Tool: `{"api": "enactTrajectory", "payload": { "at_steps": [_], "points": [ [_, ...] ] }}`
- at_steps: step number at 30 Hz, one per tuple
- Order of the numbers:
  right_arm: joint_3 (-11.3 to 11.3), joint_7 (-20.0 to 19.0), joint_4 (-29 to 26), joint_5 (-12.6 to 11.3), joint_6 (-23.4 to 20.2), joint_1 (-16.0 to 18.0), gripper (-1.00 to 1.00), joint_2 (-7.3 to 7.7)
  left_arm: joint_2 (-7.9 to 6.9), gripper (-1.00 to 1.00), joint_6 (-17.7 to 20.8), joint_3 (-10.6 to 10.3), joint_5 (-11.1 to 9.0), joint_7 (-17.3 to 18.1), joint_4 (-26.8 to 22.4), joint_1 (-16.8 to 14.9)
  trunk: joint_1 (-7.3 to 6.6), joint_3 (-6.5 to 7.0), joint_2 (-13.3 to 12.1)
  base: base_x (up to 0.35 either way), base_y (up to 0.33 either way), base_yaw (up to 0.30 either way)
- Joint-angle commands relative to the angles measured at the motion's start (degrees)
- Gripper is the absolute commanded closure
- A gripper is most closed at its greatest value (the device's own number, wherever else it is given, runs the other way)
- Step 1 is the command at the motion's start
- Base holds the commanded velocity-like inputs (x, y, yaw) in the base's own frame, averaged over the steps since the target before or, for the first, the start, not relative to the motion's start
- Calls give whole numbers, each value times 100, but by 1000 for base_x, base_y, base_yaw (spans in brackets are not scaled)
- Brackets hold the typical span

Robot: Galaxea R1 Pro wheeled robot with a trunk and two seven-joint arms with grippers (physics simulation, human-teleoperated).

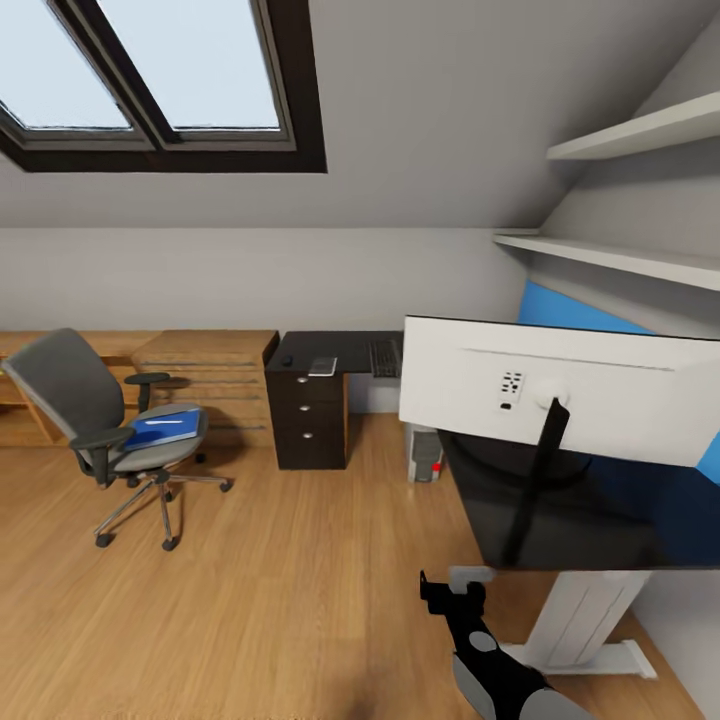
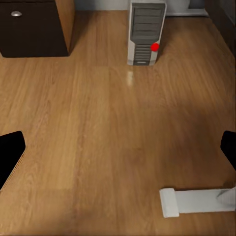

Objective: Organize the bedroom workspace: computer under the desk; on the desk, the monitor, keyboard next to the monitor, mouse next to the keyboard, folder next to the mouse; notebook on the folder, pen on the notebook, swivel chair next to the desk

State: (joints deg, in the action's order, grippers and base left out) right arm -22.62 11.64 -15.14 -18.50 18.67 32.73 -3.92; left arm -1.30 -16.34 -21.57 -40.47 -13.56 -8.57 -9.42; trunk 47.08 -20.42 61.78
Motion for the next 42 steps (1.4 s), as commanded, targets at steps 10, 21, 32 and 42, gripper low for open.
{"api": "enactTrajectory", "payload": {
  "at_steps": [10, 21, 32, 42],
  "points": [
    [-50, 31, 12, -41, 24, 5, -100, 4, -2, -100, -10, -49, -31, -33, -5, -2, 0, -21, 4, 0, 0, 272],
    [-50, 31, 128, -48, 33, 5, -100, 1, -2, -100, -10, -49, -30, -33, -5, -1, 0, -75, 4, 0, 0, 230],
    [-42, 25, 138, -50, 37, 5, -100, 5, -2, -100, -10, -49, -24, -33, -5, -2, 0, -93, 4, 22, 18, 59],
    [-41, 27, 139, -49, 32, 5, -100, 5, -2, -100, -10, -49, -13, -33, -5, -5, 0, -93, 4, 215, 201, 1]
  ]
}}
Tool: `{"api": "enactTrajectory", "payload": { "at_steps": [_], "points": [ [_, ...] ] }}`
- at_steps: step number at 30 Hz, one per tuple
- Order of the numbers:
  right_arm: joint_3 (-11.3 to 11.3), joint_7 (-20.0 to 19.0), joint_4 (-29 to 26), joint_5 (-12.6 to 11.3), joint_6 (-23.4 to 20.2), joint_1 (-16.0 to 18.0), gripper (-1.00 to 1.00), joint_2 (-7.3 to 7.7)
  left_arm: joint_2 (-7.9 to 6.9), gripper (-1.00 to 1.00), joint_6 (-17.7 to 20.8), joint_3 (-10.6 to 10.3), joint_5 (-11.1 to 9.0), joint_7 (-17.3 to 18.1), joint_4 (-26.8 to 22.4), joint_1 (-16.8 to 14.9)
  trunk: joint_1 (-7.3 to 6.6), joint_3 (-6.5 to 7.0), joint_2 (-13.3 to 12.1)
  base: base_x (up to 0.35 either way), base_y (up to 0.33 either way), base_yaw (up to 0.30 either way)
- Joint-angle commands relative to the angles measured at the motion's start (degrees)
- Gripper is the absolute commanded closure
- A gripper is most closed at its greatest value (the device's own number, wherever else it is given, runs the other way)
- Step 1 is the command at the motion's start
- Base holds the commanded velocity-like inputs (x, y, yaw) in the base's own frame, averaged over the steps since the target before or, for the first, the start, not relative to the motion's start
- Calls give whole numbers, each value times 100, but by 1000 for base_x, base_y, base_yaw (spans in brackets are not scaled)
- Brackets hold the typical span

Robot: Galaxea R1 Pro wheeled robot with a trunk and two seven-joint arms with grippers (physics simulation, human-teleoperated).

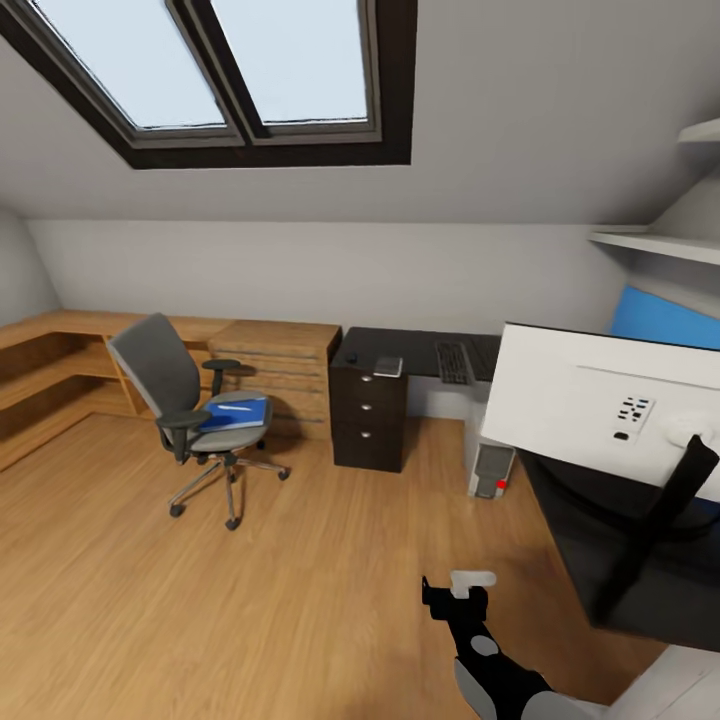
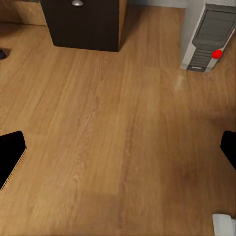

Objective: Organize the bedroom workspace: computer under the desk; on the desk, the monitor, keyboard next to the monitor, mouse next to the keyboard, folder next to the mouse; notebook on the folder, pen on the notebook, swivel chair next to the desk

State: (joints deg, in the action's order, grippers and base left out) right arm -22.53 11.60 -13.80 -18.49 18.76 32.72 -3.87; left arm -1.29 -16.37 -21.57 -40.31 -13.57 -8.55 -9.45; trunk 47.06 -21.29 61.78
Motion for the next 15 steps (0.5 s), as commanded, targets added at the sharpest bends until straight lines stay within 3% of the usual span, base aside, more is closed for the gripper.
{"api": "enactTrajectory", "payload": {
  "at_steps": [1, 12, 14, 15],
  "points": [
    [-50, 31, 6, -50, 23, 6, -100, 1, -2, -100, -7, -49, -30, -31, -6, 0, 3, -6, 4, 203, 188, 0],
    [-60, 35, 7, -58, 23, 6, -100, -24, -8, -100, -7, -46, -39, -31, -6, 4, 3, -6, 4, 49, 45, 0],
    [-11, 84, -513, -30, -63, 26, -100, -29, -13, -100, -7, -32, -31, -5, -6, 0, -41, 30, -76, 0, 0, 0],
    [-7, 188, -1094, -8, -457, 43, -100, -33, -12, -100, 1, -32, -35, -3, -6, 1, -63, 47, -116, 0, 0, 0]
  ]
}}
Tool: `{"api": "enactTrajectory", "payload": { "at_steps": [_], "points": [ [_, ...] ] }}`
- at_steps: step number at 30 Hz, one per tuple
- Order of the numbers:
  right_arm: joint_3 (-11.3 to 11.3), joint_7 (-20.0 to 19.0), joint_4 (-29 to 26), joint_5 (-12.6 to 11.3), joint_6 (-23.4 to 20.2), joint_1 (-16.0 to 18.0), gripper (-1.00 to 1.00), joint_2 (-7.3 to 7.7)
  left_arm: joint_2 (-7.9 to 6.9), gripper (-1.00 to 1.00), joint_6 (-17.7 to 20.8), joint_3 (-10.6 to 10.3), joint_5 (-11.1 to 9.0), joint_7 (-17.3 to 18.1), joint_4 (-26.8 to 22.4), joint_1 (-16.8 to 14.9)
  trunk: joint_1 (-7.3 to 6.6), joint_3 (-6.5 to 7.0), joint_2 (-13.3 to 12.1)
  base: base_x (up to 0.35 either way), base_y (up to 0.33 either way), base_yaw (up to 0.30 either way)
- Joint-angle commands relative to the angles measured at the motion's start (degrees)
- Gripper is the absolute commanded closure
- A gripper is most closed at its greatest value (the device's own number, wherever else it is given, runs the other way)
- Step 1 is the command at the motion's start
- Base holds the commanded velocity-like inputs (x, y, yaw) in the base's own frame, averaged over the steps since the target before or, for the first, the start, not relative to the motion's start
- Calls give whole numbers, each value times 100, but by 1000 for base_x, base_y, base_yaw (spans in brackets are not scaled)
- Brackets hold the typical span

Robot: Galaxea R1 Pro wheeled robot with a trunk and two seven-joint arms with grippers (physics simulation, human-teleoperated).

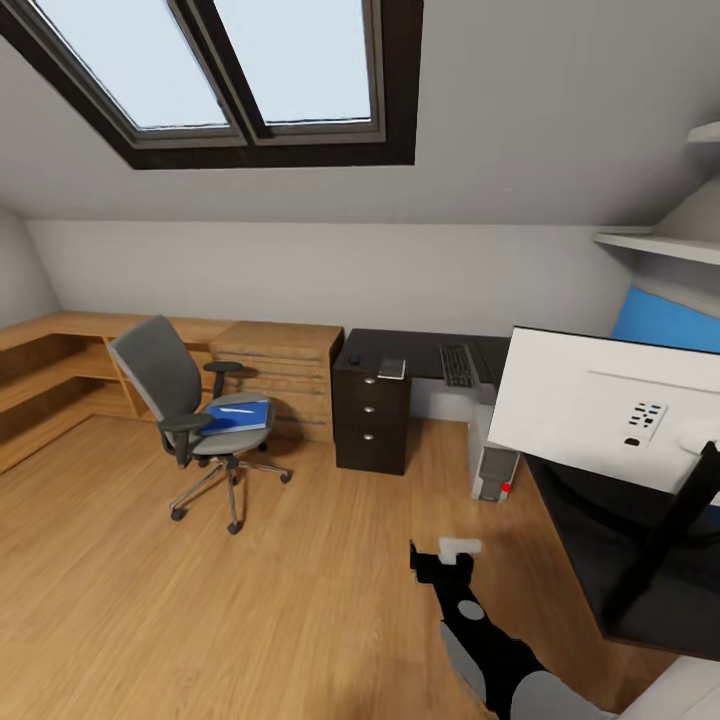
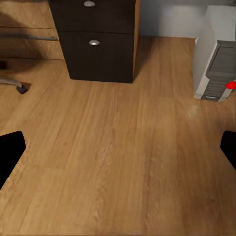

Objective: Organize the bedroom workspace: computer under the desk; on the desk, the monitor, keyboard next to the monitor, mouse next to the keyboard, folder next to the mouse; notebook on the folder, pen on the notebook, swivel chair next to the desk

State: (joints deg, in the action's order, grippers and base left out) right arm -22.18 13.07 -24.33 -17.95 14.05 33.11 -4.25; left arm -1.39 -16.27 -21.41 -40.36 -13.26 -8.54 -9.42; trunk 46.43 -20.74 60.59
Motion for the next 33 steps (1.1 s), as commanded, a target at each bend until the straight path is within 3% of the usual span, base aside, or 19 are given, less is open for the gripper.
{"api": "enactTrajectory", "payload": {
  "at_steps": [1, 2, 4, 7, 11, 12, 16, 17, 19, 21, 24, 25, 28, 29, 33],
  "points": [
    [-42, 83, -138, -60, -131, 11, -100, 7, -2, -100, -2, -48, -34, -34, -7, -1, -22, 11, -38, 0, 0, 0],
    [-41, 181, -306, -53, -466, 44, -100, 5, -2, -100, 15, -51, -40, -38, -7, -2, -44, 29, -78, 0, 0, 0],
    [-45, 452, -595, -51, -1496, 453, -100, -10, 6, -100, 37, -61, -48, -49, -7, -1, -88, 65, -158, 0, 0, 0],
    [-48, 568, -754, -44, -2360, 1005, -100, -167, 0, -100, 50, -60, -59, -76, -7, -2, -154, 119, -278, 0, 0, 0],
    [-49, 706, -885, -42, -3147, 1430, -100, -232, 6, -100, 57, -58, -60, -84, -7, -2, -242, 191, -439, 0, 0, 0],
    [-49, 850, -949, -37, -3750, 1774, -100, -276, -8, -100, 30, -53, -56, -87, -26, -2, -264, 209, -479, 0, 0, 0],
    [-55, 945, -975, -34, -4452, 2311, -100, -389, -70, -100, 24, -30, -118, -88, -64, -3, -352, 280, -639, 0, 0, 0],
    [-62, 948, -964, -30, -5147, 2860, -100, -452, -89, -100, 41, -18, -157, -84, -90, -4, -374, 298, -679, 0, 0, 0],
    [-65, 942, -940, -23, -5742, 3281, -100, -466, -89, -100, 47, -16, -171, -68, -97, -5, -418, 334, -760, 0, 0, 0],
    [-69, 927, -868, -19, -6554, 3999, -100, -456, -91, -100, 45, -14, -173, -54, -101, -5, -462, 370, -840, 0, 0, 0],
    [-72, 918, -637, -11, -6902, 4555, -100, -455, -101, -100, 49, -13, -174, -45, -102, -6, -527, 424, -960, 0, 0, 0],
    [-78, 905, 227, 55, -7131, 5673, -100, -478, -107, -100, 34, -13, -170, -41, -103, -7, -549, 442, -1000, 0, 0, 0],
    [-82, 901, 773, 104, -7191, 6457, -100, -495, -103, -100, 25, -13, -167, -50, -104, -7, -615, 496, -1121, 0, 0, 0],
    [-73, 900, 1132, 126, -7218, 7110, -100, -479, -100, -100, 25, -13, -160, -58, -104, -4, -637, 514, -1161, 0, 0, 0],
    [-69, 899, 1319, 142, -7216, 7360, -100, -386, -89, -100, 21, -18, -158, -61, -104, -5, -725, 586, -1321, 0, 0, 0]
  ]
}}
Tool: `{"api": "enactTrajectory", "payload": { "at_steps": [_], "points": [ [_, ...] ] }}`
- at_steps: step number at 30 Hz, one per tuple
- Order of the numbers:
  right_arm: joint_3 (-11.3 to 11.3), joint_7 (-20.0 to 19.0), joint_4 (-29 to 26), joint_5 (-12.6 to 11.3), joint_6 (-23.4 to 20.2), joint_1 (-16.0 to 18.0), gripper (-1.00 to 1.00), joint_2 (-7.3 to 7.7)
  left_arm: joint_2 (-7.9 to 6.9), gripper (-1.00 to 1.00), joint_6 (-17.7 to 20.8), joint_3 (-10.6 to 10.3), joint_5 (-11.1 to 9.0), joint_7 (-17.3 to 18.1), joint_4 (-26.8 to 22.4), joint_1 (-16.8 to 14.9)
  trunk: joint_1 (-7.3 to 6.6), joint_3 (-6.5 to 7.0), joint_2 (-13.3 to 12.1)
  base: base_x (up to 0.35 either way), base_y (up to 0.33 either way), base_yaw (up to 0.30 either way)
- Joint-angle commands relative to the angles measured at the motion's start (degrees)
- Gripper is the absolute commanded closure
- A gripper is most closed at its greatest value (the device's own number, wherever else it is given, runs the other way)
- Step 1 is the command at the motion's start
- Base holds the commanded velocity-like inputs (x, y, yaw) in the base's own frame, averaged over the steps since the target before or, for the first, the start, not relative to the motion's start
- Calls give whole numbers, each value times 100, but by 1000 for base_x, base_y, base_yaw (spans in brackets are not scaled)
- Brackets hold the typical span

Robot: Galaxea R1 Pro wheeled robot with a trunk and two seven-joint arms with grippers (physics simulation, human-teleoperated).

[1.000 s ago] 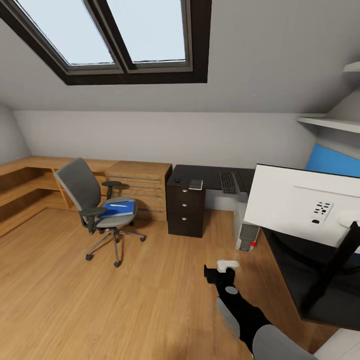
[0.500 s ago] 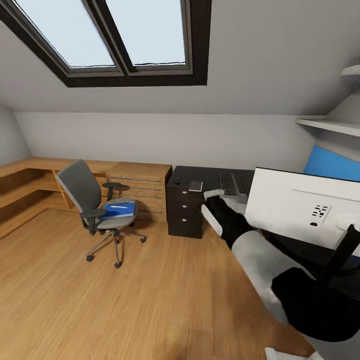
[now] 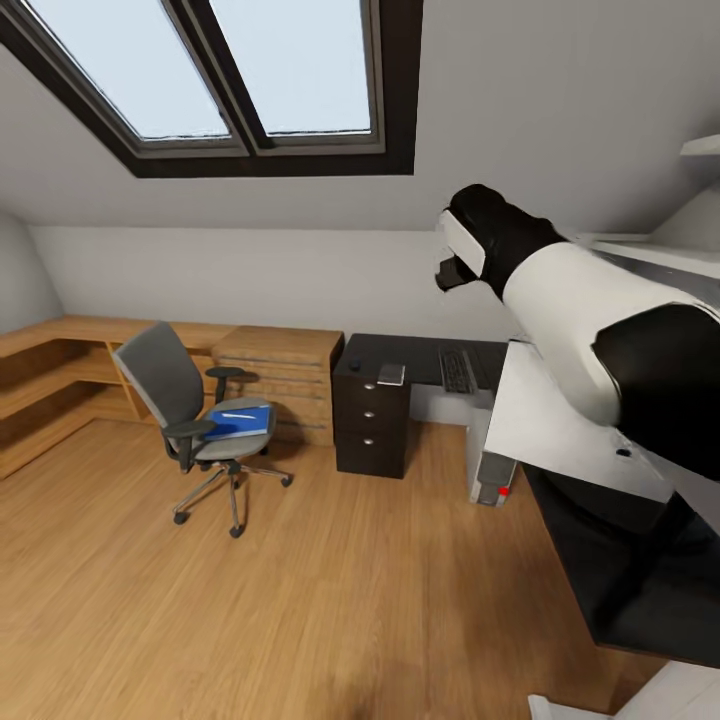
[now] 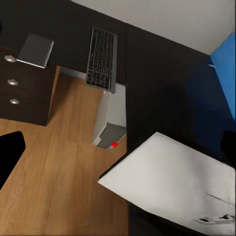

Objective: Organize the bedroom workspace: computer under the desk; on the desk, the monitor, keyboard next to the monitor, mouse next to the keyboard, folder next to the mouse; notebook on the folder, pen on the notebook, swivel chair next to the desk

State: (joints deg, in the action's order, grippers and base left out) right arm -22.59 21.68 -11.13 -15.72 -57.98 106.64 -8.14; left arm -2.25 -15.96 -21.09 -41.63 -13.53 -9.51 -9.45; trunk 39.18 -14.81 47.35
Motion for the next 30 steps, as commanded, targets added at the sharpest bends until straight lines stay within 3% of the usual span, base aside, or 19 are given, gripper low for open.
{"api": "enactTrajectory", "payload": {
  "at_steps": [1, 3, 7, 8, 15, 16, 18, 21, 25, 30],
  "points": [
    [-28, 38, 26, -78, 5, 52, -100, 54, 3, -100, -11, -51, -29, -35, -7, -2, 1, -8, 4, 0, 0, 0],
    [-30, 51, 34, -65, 196, 130, -100, 177, 10, -100, -55, -66, -14, -35, -7, 0, 1, -8, 4, 0, 0, 0],
    [-32, 59, 60, 9, 217, 136, -100, 275, -5, -100, -254, -51, -16, -40, -7, 0, 1, -8, 4, 45, 0, 0],
    [-26, 51, 66, 49, 210, 137, -100, 432, -2, -100, -368, -55, -16, -44, -7, -1, 1, -8, 4, 281, 0, 0],
    [-6, 49, 69, 24, 217, 138, -100, 767, 0, -100, -396, -67, -4, -44, -7, 1, 1, -8, 4, 306, 0, 0],
    [-4, 51, 81, 11, 210, 138, -100, 968, -33, -100, -398, -45, -21, -45, -7, -2, 1, -8, 4, 320, 0, 0],
    [-2, 53, 86, 10, 210, 138, -100, 1045, -53, -100, -398, -41, -24, -45, -7, -2, 1, -8, 4, 315, 0, 0],
    [0, 55, 100, -3, 203, 130, -100, 1469, -70, -100, -399, -38, -24, -45, -7, -1, 1, -8, 4, 143, 0, 0],
    [0, 45, 171, -173, 146, 129, -100, 1860, -65, -100, -408, -59, -5, -41, -7, 1, 1, -8, 4, 127, 0, 0],
    [-9, 39, 549, -369, 132, 129, -100, 1965, -65, -100, -409, -70, 4, -34, -7, 1, 1, -8, 4, 164, 0, 0]
  ]
}}
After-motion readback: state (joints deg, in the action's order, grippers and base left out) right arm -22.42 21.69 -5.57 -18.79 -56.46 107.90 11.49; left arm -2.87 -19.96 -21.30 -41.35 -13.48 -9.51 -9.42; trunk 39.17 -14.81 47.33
